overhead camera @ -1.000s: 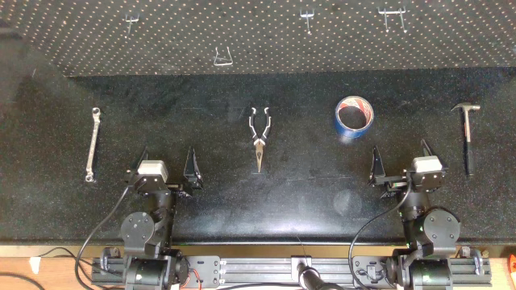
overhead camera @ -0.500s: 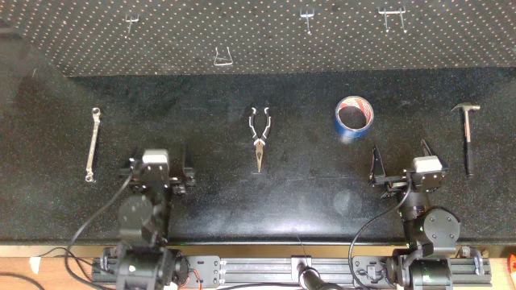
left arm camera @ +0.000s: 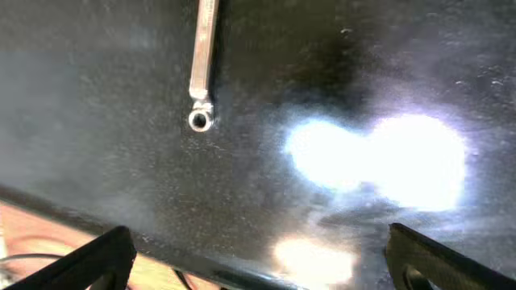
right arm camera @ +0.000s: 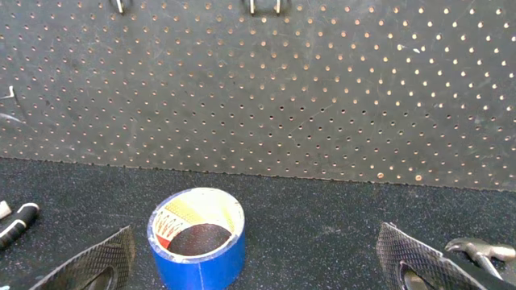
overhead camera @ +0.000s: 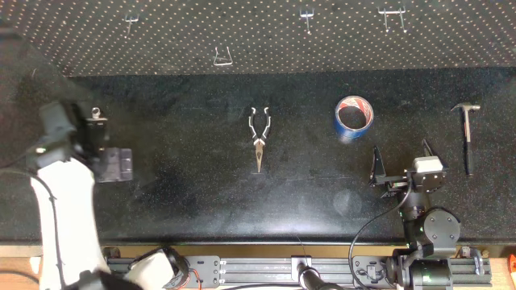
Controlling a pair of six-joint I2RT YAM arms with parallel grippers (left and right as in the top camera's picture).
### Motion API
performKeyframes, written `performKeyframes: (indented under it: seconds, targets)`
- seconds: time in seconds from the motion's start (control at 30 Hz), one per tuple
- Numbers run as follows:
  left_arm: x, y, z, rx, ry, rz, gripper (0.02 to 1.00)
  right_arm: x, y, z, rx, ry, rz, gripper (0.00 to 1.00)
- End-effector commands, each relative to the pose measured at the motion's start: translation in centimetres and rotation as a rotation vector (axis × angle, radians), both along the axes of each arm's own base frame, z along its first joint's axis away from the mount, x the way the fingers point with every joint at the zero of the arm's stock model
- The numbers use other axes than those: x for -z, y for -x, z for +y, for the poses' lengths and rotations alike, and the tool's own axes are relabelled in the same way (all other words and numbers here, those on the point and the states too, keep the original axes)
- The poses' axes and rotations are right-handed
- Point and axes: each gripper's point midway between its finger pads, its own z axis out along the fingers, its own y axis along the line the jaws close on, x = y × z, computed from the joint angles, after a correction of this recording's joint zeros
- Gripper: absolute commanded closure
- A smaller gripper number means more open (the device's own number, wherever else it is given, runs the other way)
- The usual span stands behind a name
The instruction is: Place Tools Onto Pegboard
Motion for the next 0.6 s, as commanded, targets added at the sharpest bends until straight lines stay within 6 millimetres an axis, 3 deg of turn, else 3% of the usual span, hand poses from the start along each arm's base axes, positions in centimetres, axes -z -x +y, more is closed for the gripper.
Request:
performKeyframes:
  seconds: [0.03, 0.33, 0.6]
  targets:
    - [1.9, -0.7, 3.4, 0.024, 0.138, 0.026, 0.025, 0.1, 0.0, 0.1, -0.006, 0.014, -0.002, 0.023]
    - [7.1, -5.6, 7.7, 0.099, 0.231, 0.065, 0.025, 0.1, 0.0, 0.1, -0.006, 0.014, -0.001, 0.023]
    - [10.7, -6.9, 6.6, 0.179, 0.286, 0.114, 0.025, 0.1, 0.0, 0.1, -0.006, 0.014, -0.002, 0.023]
